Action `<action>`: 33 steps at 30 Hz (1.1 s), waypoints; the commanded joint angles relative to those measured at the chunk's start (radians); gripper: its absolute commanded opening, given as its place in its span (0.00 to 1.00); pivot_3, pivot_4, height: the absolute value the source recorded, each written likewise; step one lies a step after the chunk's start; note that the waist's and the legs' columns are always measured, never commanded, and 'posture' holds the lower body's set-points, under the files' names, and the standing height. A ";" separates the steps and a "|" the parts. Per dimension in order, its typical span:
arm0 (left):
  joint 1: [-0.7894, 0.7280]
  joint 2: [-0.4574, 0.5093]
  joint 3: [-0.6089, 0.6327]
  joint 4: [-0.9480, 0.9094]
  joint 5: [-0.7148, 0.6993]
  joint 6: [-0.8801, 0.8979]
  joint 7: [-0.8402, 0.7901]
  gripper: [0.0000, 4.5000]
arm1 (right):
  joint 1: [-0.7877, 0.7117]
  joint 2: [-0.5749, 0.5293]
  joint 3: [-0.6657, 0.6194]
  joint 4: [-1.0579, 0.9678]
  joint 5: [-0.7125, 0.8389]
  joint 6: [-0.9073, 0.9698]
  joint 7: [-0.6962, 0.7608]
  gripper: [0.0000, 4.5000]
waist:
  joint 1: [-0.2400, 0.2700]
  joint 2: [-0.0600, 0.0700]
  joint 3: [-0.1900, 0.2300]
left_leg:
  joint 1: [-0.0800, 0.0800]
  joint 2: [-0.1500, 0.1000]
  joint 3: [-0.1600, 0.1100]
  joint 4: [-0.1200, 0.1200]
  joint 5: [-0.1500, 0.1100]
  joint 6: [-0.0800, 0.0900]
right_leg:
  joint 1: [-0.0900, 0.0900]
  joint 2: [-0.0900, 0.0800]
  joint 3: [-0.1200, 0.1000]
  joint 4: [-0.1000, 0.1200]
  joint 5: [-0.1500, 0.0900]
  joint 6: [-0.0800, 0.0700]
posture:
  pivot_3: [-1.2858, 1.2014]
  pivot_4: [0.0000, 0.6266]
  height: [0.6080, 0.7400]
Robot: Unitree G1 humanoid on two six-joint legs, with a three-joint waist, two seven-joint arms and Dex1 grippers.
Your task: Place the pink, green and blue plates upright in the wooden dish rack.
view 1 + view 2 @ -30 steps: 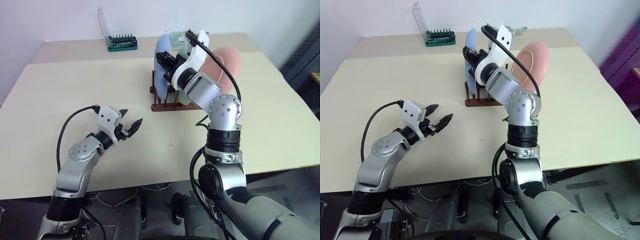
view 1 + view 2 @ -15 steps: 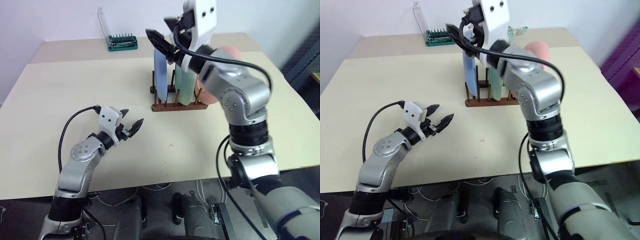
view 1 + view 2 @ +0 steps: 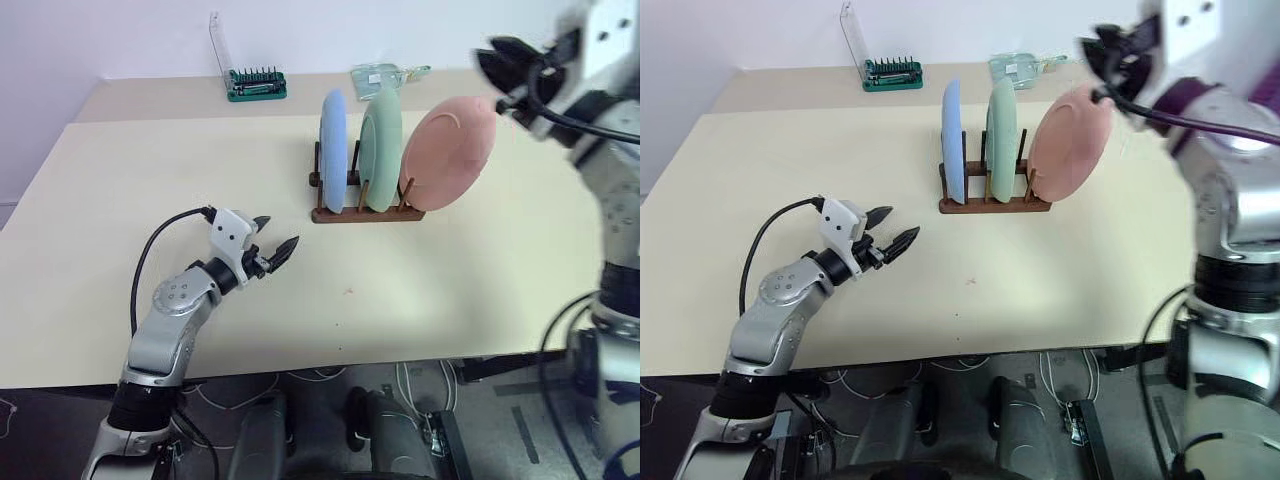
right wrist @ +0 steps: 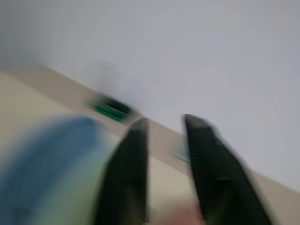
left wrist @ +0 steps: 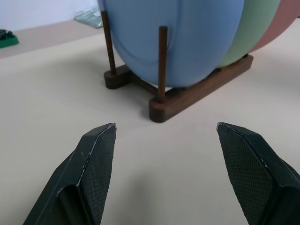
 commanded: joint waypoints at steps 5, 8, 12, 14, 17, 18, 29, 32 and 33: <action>-0.029 -0.011 -0.011 0.014 0.004 -0.031 -0.024 0.79 | 0.141 -0.117 0.147 0.141 -0.281 -0.236 0.059 0.01 | -0.011 0.001 0.000 | 0.001 0.000 0.002 0.000 0.000 0.000 | -0.001 0.001 0.001 -0.001 0.000 0.000 | 0.52 0.24 0.92; -0.026 -0.013 -0.017 0.010 0.007 -0.032 -0.027 0.79 | 0.137 -0.064 0.172 0.164 -0.270 -0.287 0.100 0.01 | -0.012 0.001 0.001 | 0.001 0.001 0.002 0.000 0.000 0.000 | -0.001 0.001 0.001 -0.001 0.000 0.000 | 0.52 0.24 0.92; -0.017 -0.012 -0.015 -0.003 0.009 -0.029 -0.021 0.79 | 0.092 -0.010 0.173 0.135 -0.250 -0.297 0.129 0.01 | -0.006 0.001 0.001 | 0.000 0.001 0.002 0.000 0.000 0.000 | -0.001 0.001 0.001 0.000 0.002 0.003 | 0.52 0.24 0.92; -0.011 -0.012 -0.012 -0.009 0.008 -0.026 -0.017 0.79 | 0.084 -0.001 0.173 0.112 -0.249 -0.292 0.145 0.01 | -0.002 0.001 0.001 | 0.000 0.000 0.002 0.000 0.000 0.000 | -0.001 0.001 0.001 0.000 0.002 0.003 | 0.52 0.24 0.92; -0.007 -0.018 -0.018 -0.007 0.010 -0.029 -0.013 0.79 | 0.088 -0.004 0.164 0.103 -0.254 -0.283 0.158 0.01 | 0.002 0.001 0.001 | 0.000 0.000 0.000 0.000 0.000 0.000 | 0.000 0.001 0.000 -0.001 0.002 0.002 | 0.52 0.24 0.92; -0.006 -0.019 -0.018 -0.004 0.009 -0.031 -0.014 0.79 | 0.091 -0.007 0.163 0.100 -0.258 -0.280 0.160 0.01 | 0.002 0.001 0.001 | 0.000 0.000 0.000 0.000 0.000 0.000 | 0.001 0.001 0.000 -0.001 0.000 0.000 | 0.52 0.24 0.92; -0.010 0.047 0.078 0.114 0.081 -0.111 0.043 0.79 | 0.234 -0.073 -0.002 0.265 -0.224 -0.372 0.182 0.01 | -0.001 0.001 0.001 | 0.001 -0.001 0.000 0.000 0.000 0.001 | 0.002 0.001 0.000 -0.003 0.001 0.001 | 0.52 0.24 0.92; 0.004 0.098 0.153 0.183 0.066 -0.141 0.040 0.79 | 0.278 -0.053 -0.069 0.272 -0.138 -0.372 0.236 0.01 | -0.008 0.001 0.001 | 0.002 0.000 0.001 0.000 0.000 0.001 | 0.002 0.002 0.000 -0.002 0.003 0.003 | 0.52 0.24 0.92; 0.020 0.119 0.173 0.204 0.062 -0.147 0.029 0.79 | 0.296 -0.042 -0.081 0.275 -0.112 -0.364 0.253 0.01 | -0.010 0.001 0.001 | 0.002 0.000 0.001 0.000 0.000 0.001 | 0.002 0.002 0.000 -0.002 0.003 0.003 | 0.52 0.24 0.92</action>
